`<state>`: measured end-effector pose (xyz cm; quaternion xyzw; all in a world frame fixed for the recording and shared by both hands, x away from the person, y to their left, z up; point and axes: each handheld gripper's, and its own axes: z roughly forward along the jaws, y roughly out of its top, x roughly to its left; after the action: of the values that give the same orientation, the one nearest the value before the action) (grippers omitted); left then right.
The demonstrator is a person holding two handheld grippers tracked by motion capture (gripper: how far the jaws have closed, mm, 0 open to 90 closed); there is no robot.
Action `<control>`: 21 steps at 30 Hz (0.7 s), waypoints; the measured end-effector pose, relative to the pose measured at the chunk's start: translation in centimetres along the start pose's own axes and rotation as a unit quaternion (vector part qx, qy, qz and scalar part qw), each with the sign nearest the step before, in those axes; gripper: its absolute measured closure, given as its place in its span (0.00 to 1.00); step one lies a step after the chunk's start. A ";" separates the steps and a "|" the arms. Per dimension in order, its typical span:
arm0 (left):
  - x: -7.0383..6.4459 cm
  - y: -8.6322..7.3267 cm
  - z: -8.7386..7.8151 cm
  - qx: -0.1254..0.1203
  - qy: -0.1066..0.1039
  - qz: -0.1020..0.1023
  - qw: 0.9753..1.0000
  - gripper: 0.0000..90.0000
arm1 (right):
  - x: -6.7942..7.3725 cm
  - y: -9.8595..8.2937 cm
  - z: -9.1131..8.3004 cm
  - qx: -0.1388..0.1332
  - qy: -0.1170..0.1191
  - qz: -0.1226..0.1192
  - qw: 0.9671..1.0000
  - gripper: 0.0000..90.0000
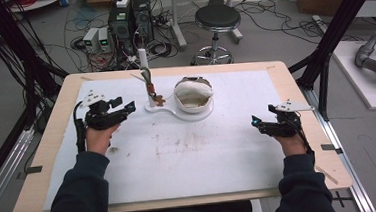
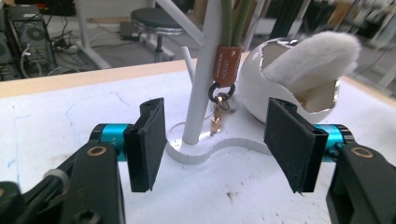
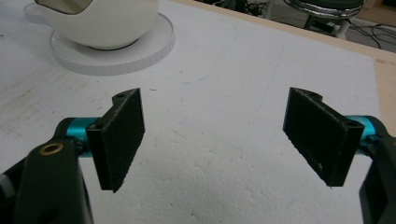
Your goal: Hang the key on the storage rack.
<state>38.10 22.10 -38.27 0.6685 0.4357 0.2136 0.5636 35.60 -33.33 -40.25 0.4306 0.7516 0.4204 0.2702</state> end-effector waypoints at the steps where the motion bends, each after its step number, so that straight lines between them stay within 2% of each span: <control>1: 0.1 -0.2 -0.4 -0.005 0.001 -0.002 1.000 0.37 | 0.0 0.0 0.0 0.001 0.000 0.001 1.000 0.23; 4: 0.2 -1.0 -1.6 -0.018 0.013 0.014 1.000 0.21 | 0.1 0.0 0.0 0.000 0.003 -0.001 1.000 0.23; 5: 0.3 -1.1 -2.0 -0.016 0.012 0.017 1.000 0.18 | 0.1 0.0 0.0 -0.002 0.003 -0.002 1.000 0.23; 8: 0.5 -1.8 -3.0 -0.030 0.008 0.028 0.999 0.18 | 0.0 0.0 -0.1 -0.004 0.008 0.005 1.000 0.23; 14: 0.7 -3.1 -3.6 -0.024 0.007 0.060 0.998 0.19 | 0.1 0.0 -0.3 -0.013 0.030 0.005 0.999 0.23; 17: 0.7 -3.9 -3.7 -0.016 0.002 0.070 0.997 0.19 | 0.3 0.0 -0.3 -0.012 0.037 0.003 0.999 0.23; 21: 0.6 -4.4 -3.7 -0.004 0.002 0.069 0.998 0.19 | 0.3 0.0 -0.3 -0.008 0.043 0.004 0.999 0.23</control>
<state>34.01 24.67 -41.52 0.6943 0.3888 0.2550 0.5493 35.22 -33.17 -40.15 0.4132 0.7570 0.4459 0.2396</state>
